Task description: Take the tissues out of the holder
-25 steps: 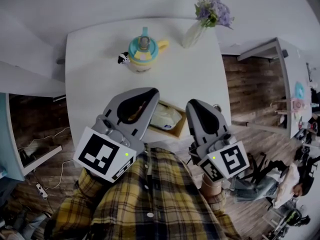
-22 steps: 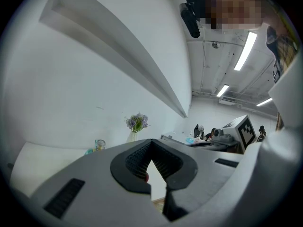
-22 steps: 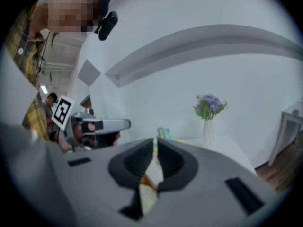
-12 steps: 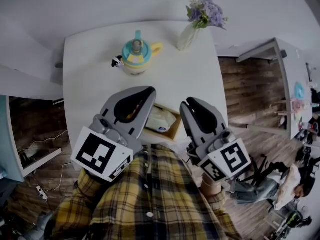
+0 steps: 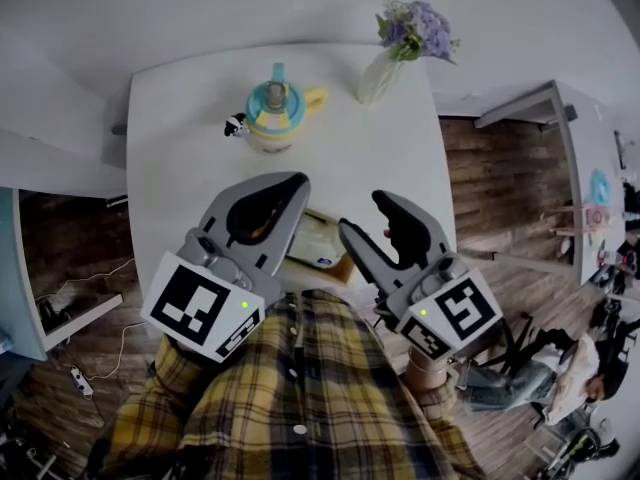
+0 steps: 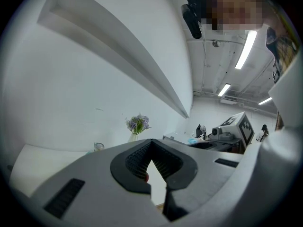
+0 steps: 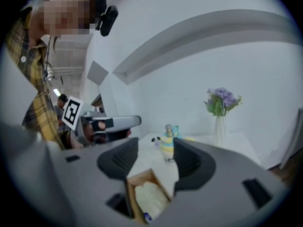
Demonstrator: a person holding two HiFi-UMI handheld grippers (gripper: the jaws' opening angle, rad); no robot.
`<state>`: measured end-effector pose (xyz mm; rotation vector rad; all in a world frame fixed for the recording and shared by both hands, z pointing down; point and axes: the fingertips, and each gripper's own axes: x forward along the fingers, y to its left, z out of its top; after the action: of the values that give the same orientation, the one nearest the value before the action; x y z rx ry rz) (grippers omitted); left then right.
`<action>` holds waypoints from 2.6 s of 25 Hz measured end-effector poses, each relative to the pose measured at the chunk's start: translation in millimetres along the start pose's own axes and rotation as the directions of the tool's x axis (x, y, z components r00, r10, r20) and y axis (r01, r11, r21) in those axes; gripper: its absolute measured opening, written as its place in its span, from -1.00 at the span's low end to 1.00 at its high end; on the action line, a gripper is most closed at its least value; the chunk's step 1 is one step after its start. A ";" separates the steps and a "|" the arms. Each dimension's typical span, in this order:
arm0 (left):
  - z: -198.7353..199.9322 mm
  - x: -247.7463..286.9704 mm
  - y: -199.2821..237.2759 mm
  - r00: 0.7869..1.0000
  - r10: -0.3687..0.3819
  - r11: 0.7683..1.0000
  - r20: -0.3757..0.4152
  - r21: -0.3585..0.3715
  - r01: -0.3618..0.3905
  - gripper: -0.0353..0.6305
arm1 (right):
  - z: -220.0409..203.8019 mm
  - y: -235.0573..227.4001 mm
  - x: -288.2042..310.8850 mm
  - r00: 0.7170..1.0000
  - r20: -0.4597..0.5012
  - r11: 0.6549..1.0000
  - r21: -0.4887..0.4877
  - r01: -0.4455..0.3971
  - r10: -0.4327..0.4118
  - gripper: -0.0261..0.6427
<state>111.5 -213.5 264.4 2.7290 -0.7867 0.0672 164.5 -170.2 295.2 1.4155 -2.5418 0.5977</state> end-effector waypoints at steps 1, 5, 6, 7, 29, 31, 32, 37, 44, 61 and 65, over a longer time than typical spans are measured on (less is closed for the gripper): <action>-0.1 -0.1 2.2 1.000 0.005 1.000 0.001 -0.003 -0.005 -0.88 | -1.4 1.0 2.4 1.000 -0.012 1.000 -0.006 -0.006 0.006 -0.26; -2.2 -0.3 10.1 1.000 0.020 1.000 -0.002 -0.011 -0.020 -0.88 | -5.8 1.1 9.4 0.999 -0.049 1.000 -0.019 -0.023 0.023 -0.23; -2.7 -0.4 11.6 1.000 0.023 1.000 -0.003 -0.012 -0.023 -0.88 | -6.2 1.0 10.7 0.998 -0.056 0.999 -0.019 -0.029 0.028 -0.23; -3.1 -0.7 12.7 1.000 0.026 1.000 -0.004 -0.013 -0.026 -0.88 | -6.6 1.1 11.8 0.997 -0.063 0.999 -0.018 -0.037 0.036 -0.23; -17.6 -19.7 35.2 0.992 0.125 0.991 -0.023 -0.049 -0.126 -0.88 | -155.2 32.4 53.7 0.766 -0.598 0.909 -0.145 -0.391 0.234 -0.23; -20.0 -24.0 38.6 0.990 0.141 0.988 -0.024 -0.057 -0.142 -0.88 | -170.0 32.1 55.9 0.738 -0.637 0.901 -0.155 -0.406 0.223 -0.23; -21.3 -26.1 40.0 0.989 0.148 0.987 -0.028 -0.062 -0.150 -0.88 | -176.8 31.7 56.7 0.725 -0.654 0.897 -0.159 -0.412 0.216 -0.23; -24.5 -35.7 45.9 0.984 0.176 0.982 -0.028 -0.070 -0.177 -0.88 | -207.7 27.5 62.5 0.674 -0.721 0.887 -0.195 -0.419 0.159 -0.23; -27.4 -46.5 51.8 0.980 0.197 0.976 -0.025 -0.089 -0.199 -0.88 | -236.2 24.3 68.1 0.627 -0.774 0.893 -0.217 -0.394 0.088 -0.23; -27.7 -51.4 51.5 0.983 0.184 0.978 -0.015 -0.094 -0.185 -0.88 | -261.5 10.3 78.8 0.591 -0.805 0.880 -0.314 -0.356 -0.048 -0.30; -28.1 -51.9 53.0 0.983 0.181 0.979 -0.015 -0.094 -0.181 -0.88 | -267.5 9.2 80.5 0.579 -0.814 0.878 -0.317 -0.360 -0.056 -0.37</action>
<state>40.6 -221.3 299.0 2.5607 -1.0085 0.0757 101.8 -115.1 561.9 0.5253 -1.8498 0.4649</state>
